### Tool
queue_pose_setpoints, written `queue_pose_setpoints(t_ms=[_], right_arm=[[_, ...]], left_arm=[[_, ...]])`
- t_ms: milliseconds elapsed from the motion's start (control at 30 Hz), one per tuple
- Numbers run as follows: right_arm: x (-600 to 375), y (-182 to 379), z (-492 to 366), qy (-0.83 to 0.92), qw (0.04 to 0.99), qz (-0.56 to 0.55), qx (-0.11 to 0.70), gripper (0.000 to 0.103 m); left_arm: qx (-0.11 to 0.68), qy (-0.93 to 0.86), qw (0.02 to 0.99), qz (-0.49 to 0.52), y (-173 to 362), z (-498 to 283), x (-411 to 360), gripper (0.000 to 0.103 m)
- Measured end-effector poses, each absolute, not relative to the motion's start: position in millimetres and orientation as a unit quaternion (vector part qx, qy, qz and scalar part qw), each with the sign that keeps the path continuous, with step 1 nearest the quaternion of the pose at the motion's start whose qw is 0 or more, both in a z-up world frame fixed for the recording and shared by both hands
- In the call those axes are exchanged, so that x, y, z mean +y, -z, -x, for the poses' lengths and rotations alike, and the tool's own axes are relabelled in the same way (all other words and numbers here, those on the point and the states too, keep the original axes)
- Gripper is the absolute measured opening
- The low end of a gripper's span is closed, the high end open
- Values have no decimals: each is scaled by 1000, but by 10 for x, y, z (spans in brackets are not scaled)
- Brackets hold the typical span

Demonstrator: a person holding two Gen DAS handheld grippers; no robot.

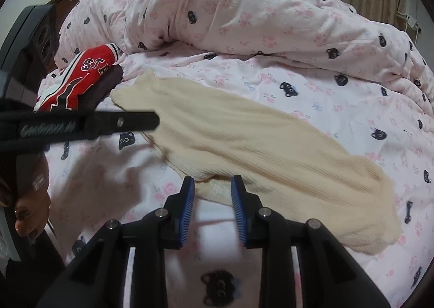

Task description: Fold clothes

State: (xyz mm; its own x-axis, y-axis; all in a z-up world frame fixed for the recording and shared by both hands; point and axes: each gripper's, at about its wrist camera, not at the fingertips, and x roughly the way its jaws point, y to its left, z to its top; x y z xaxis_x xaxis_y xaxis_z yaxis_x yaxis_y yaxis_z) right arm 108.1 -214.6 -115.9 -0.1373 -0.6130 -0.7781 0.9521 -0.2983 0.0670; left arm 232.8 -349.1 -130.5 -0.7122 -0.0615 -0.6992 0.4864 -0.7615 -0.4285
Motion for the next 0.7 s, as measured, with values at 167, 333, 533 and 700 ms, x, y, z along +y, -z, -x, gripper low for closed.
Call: queue_pose_setpoints(t_ms=[167, 333, 533, 700], right_arm=[[-1894, 1125, -990, 717, 538, -371, 244, 29], [-1689, 1221, -899, 720, 526, -378, 250, 29], [-1630, 1316, -879, 710, 534, -386, 249, 29], [-1590, 1350, -832, 704, 540, -394, 242, 29]], left_arm=[[292, 881, 74, -364, 1405, -2216, -3203, 21], [286, 878, 69, -377, 1532, -2057, -3138, 21], [273, 883, 65, -376, 1546, -1915, -3164, 21], [270, 882, 62, -381, 1586, -1804, -3208, 21]])
